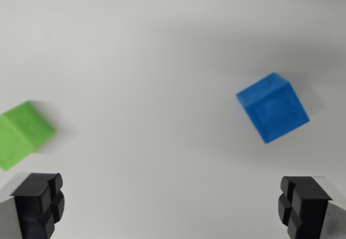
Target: Stack cube
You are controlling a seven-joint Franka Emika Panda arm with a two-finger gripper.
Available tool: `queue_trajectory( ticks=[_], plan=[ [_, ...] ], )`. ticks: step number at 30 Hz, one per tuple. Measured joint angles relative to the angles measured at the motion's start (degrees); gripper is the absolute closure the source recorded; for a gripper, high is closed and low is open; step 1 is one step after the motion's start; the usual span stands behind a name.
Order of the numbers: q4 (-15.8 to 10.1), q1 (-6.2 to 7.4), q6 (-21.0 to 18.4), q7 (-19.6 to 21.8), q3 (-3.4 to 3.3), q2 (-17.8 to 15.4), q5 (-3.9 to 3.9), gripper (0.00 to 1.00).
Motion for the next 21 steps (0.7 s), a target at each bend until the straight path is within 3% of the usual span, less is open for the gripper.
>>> queue_trajectory(
  ticks=[21],
  plan=[
    [-2.5, -3.88, 8.0, -17.9, -0.19, 5.3, 0.00, 0.00]
  ],
)
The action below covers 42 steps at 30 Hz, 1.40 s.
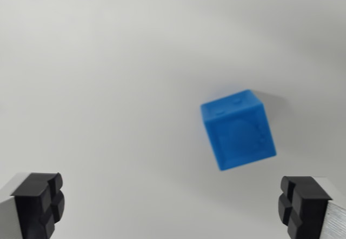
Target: Stack cube
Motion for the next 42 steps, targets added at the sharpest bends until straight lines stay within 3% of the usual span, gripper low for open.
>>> queue_trajectory(
  ticks=[12, 26, 42],
  plan=[
    [-0.4, -2.86, 5.1, -12.2, 0.07, 4.6, 0.00, 0.00],
    [0.4, -6.75, 10.8, -26.4, 0.74, 10.7, -0.01, 0.00],
    [2.1, -7.12, 16.9, -27.6, 1.09, 18.4, 0.00, 0.00]
  ],
)
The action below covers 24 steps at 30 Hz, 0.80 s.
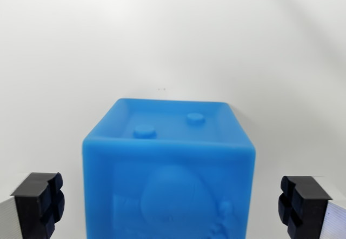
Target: Stack cube
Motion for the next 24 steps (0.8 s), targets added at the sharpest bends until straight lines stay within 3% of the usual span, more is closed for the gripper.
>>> queue_trajectory(
  ticks=[11, 12, 24],
  plan=[
    [0.9, -0.18, 1.8, 0.0, 0.20, 2.8, 0.00, 0.00],
    [0.9, -0.18, 1.9, 0.0, 0.21, 2.8, 0.00, 1.00],
    [1.0, -0.19, 1.9, 0.0, 0.22, 2.8, 0.00, 1.00]
  ],
)
